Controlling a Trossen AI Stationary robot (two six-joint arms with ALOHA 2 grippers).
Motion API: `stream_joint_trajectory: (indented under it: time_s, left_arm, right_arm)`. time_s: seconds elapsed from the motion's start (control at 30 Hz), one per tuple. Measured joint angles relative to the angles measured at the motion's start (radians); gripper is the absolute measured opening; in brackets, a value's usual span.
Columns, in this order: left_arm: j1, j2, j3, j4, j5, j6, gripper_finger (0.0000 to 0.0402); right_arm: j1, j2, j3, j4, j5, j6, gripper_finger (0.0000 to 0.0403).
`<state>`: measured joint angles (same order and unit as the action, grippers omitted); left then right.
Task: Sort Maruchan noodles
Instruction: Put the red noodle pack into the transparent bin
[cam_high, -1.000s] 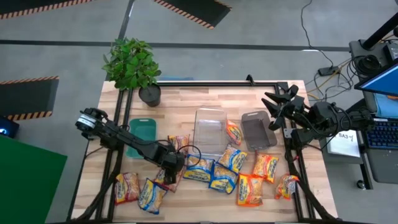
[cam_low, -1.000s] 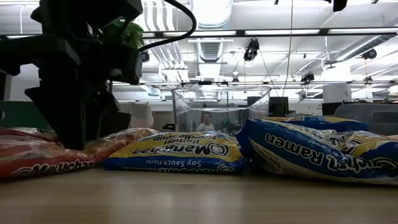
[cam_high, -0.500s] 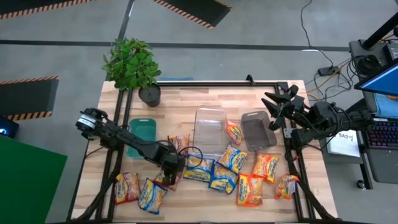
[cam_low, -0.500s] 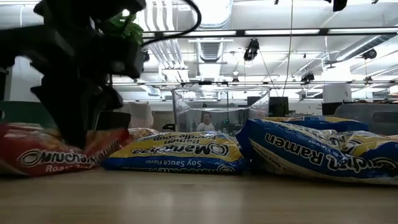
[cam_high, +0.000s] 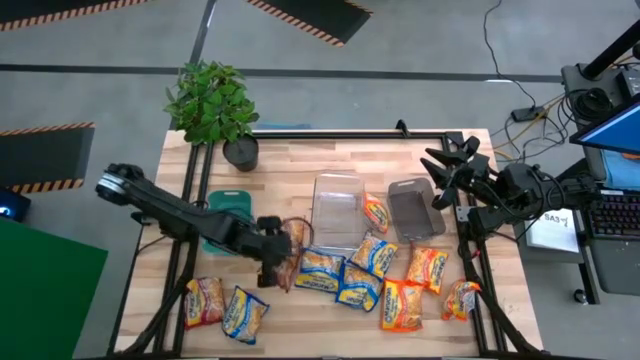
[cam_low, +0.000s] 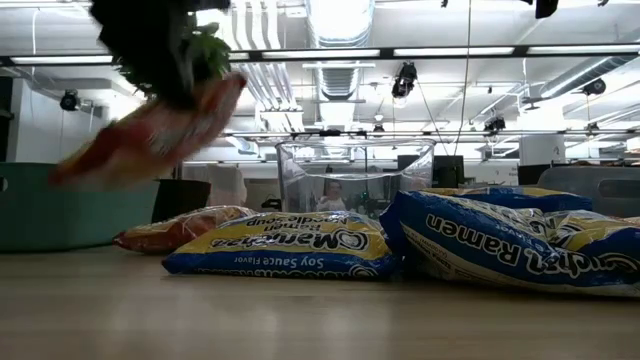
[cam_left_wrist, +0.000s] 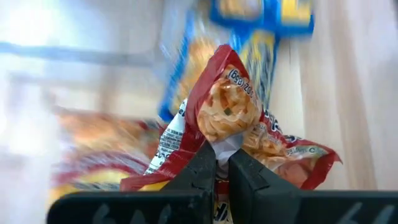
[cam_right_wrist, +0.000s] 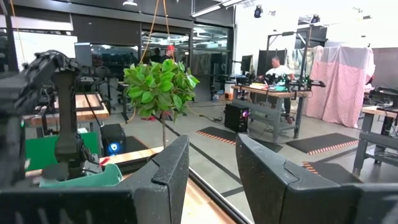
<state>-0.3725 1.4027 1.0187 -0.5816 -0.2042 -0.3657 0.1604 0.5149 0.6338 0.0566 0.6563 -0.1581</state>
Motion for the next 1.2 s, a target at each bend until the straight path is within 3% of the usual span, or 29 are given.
stream_joint_trajectory:
  time_s: [0.2,0.4,0.6,0.77,0.9,1.2]
  left_arm:
    - [0.0,-0.122,0.0,0.13,-0.211,0.116,0.0]
    - [0.014,-0.088,-0.004,0.421,-0.485,0.398,0.0001]
    - [0.077,0.026,-0.005,0.728,-0.502,0.626,0.0005]
    - [0.155,0.134,-0.005,0.913,-0.503,0.684,0.0006]
    - [0.205,0.199,-0.006,0.984,-0.506,0.675,0.0006]
    - [0.23,0.299,0.038,0.981,-0.583,0.711,0.0007]
  right_arm:
    - [0.0,0.019,0.0,0.0,0.0,0.016,0.0123]
    - [0.0,0.028,0.0,0.0,0.0,0.051,0.0123]
    - [0.001,0.0,0.0,-0.109,-0.002,0.143,0.0123]
    - [0.001,-0.054,0.0,-0.226,-0.003,0.222,0.0123]
    - [0.001,-0.084,0.0,-0.286,-0.002,0.249,0.0123]
    - [0.001,-0.095,-0.002,-0.304,-0.002,0.239,0.0123]
